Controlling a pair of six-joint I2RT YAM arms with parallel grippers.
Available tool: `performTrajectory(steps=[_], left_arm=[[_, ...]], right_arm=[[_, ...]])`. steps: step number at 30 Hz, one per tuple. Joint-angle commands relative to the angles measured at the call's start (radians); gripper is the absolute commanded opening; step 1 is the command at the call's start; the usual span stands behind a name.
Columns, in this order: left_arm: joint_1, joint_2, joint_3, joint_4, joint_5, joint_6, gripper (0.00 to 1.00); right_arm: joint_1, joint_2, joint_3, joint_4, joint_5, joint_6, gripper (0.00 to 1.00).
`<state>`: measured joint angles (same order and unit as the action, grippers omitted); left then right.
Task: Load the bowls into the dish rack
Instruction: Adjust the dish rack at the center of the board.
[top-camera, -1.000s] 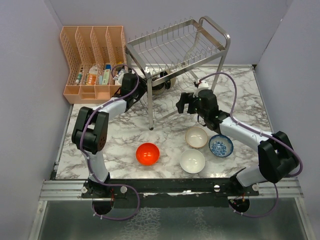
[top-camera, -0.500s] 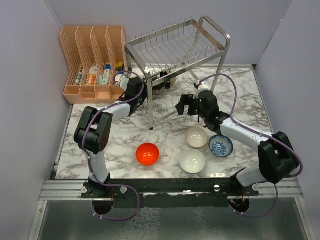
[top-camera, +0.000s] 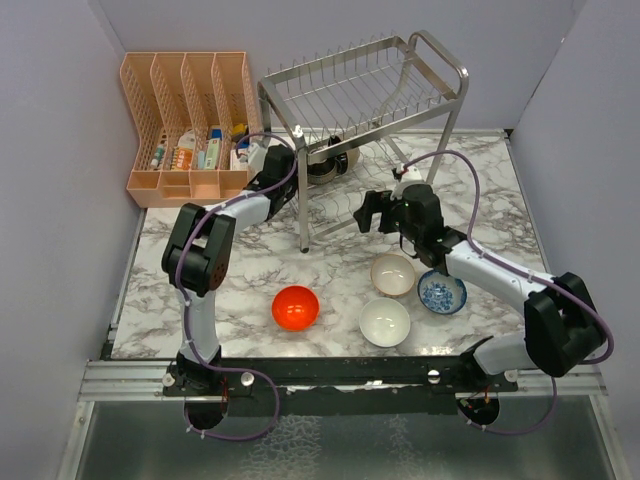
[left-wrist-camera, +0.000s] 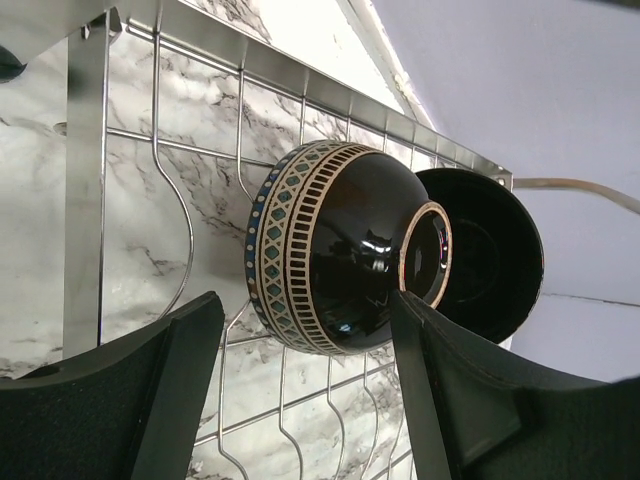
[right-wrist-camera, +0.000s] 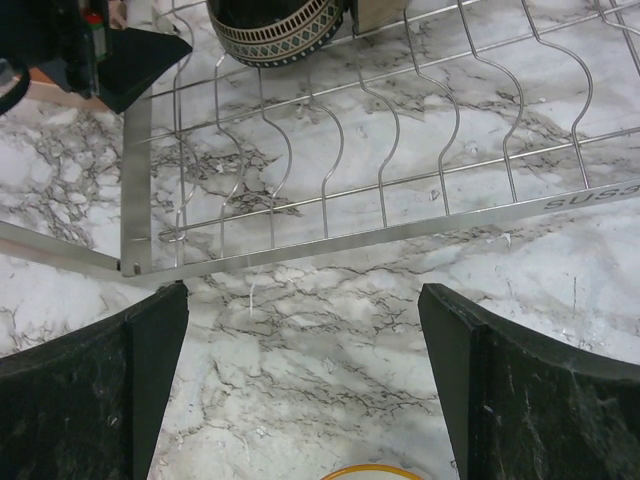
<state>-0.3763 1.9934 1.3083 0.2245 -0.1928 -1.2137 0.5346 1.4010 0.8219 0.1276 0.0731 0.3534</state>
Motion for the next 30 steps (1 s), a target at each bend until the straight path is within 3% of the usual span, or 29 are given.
performTrajectory(steps=[1, 18, 30], left_arm=[[-0.039, 0.041, 0.060, -0.086, 0.025, 0.057, 0.71], [-0.046, -0.186, -0.089, 0.073, 0.029, 0.167, 0.75], [-0.036, -0.034, 0.001, 0.229, 0.149, 0.158, 0.81]], right_arm=[[-0.007, -0.052, 0.000, -0.001, 0.010, -0.020, 0.98], [-0.007, -0.032, 0.025, -0.012, -0.029, -0.027, 0.98], [-0.007, -0.013, 0.141, -0.115, -0.038, -0.047, 0.98]])
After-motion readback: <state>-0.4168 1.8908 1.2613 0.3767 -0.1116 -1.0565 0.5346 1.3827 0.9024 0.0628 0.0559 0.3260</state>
